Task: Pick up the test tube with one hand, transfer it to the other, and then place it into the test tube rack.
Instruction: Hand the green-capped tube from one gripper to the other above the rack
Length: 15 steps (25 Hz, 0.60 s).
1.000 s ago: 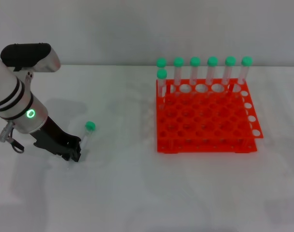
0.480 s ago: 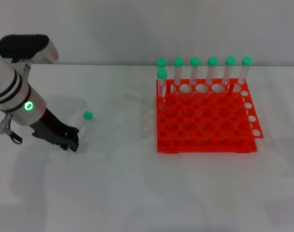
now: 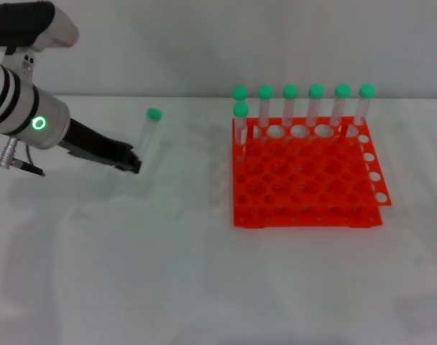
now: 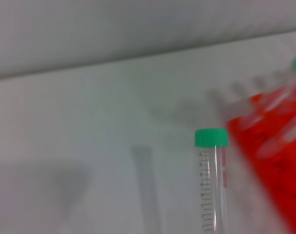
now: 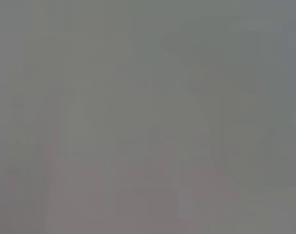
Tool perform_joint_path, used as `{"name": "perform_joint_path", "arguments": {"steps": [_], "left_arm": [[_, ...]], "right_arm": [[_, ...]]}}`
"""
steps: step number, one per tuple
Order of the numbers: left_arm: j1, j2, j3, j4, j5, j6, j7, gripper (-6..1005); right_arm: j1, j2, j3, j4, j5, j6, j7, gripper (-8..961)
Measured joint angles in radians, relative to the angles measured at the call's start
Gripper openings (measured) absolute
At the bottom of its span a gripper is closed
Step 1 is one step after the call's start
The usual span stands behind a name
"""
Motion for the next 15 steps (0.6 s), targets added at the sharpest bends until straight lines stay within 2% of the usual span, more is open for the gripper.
{"name": "perform_joint_path", "arguments": {"steps": [4,10,12,15], "left_arm": [[0.045,-0.001,-0.006,0.015,-0.153,-0.018,0.136,181],[0.134,-0.008,-0.006,0.04,-0.4,-0.023,0.408,180],[0.148,-0.009,-0.006,0.04,-0.43,-0.021,0.448,181],[0.213,-0.02,-0.006,0.041,-0.556,-0.015,0.61,181]], "right_arm": [[-0.011,-0.006,-0.06,-0.039,0.0,0.005,0.078,837],[-0.068,-0.013,-0.219,-0.193,0.0,0.026,0.28,836],[-0.088,-0.02,-0.273,-0.249,-0.001,0.034,0.348,836],[-0.1,-0.038,-0.324,-0.297,-0.004,0.036,0.433,835]]}}
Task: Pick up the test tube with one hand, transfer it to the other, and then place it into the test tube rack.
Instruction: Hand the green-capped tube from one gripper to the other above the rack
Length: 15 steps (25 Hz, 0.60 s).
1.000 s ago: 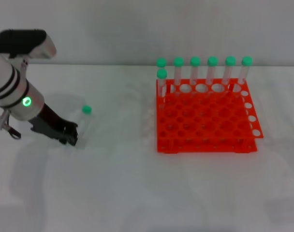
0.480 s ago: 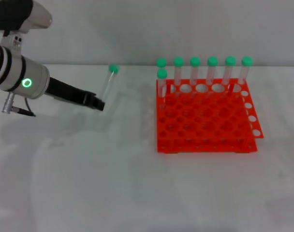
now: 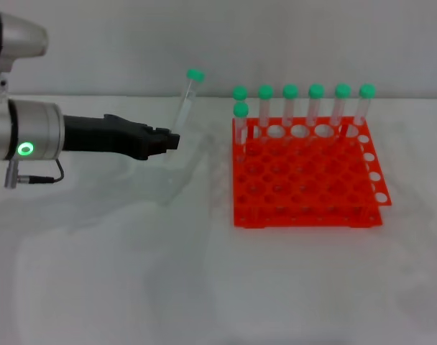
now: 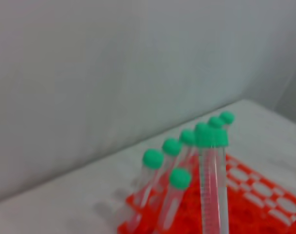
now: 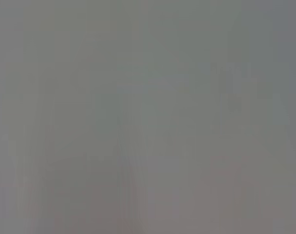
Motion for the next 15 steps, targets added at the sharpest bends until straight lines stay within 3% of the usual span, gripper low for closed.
{"name": "perform_joint_path", "arguments": {"steps": [3,6,9,15], "left_arm": [[0.049,-0.004,0.0,0.0,-0.092,0.003,0.103,181],[0.1,-0.008,0.0,-0.002,-0.192,0.017,0.204,180],[0.125,-0.013,0.0,-0.008,-0.261,0.037,0.236,180],[0.135,-0.03,0.0,-0.012,-0.31,0.122,0.23,180]], "right_arm": [[0.002,-0.042,-0.044,-0.054,-0.055,-0.003,0.141,835],[0.019,-0.066,-0.047,-0.104,-0.141,-0.007,0.246,835],[0.048,-0.077,-0.048,-0.146,-0.229,-0.013,0.327,834],[0.104,-0.08,-0.05,-0.158,-0.324,-0.058,0.368,834]]}}
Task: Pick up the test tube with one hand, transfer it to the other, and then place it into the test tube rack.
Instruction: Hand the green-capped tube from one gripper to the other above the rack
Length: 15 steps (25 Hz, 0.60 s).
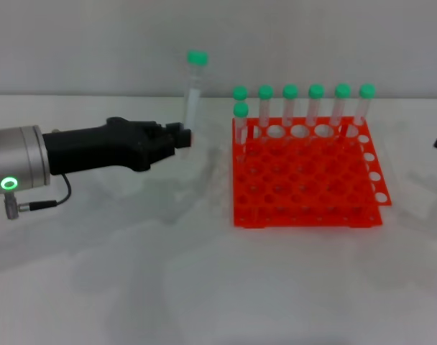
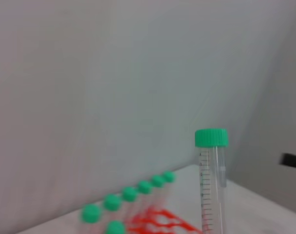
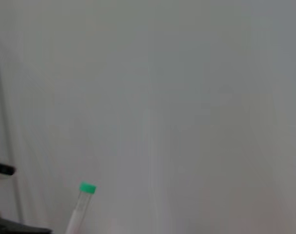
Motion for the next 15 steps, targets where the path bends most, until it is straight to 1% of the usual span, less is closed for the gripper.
{"name": "perform_joint_path", "arguments": {"steps": [5,8,11,15], "left_arm": [[0.012,-0.011,0.0,0.003,-0.01,0.105,0.123,181],[0.018,-0.019,0.003,0.0,-0.012,0.156,0.212,181],[0.025,-0.024,0.01,-0.009,-0.012,0.187,0.282,181],[0.023,-0.026,0.026,-0.047,-0.012,0.19,0.336,180]], "right_arm": [[0.031,0.004,-0.023,-0.031,-0.065,-0.017,0.041,833],[0.047,0.006,-0.064,-0.047,-0.078,-0.033,0.066,833],[0.07,0.01,-0.114,-0.066,-0.08,-0.048,0.097,832],[0.098,0.021,-0.157,-0.079,-0.08,-0.056,0.127,832]]}}
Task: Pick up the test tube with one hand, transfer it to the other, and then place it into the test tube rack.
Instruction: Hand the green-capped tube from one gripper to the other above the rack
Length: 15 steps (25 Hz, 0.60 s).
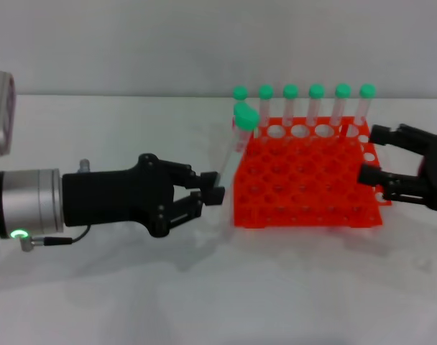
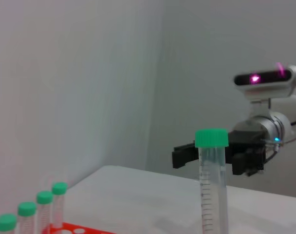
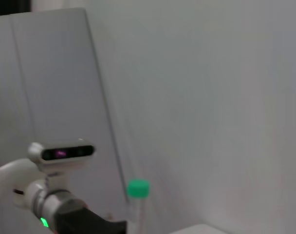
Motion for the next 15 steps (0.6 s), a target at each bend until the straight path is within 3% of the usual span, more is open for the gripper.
{"name": "perform_joint_path", "arguments": {"steps": [15], "left_arm": [[-0.004,-0.002,0.039,-0.019,0.011,-0.009,0.057,181]], "right_arm": [[0.082,0.079,-0.129,-0.01,-0.009,0.002,0.057,830]]}}
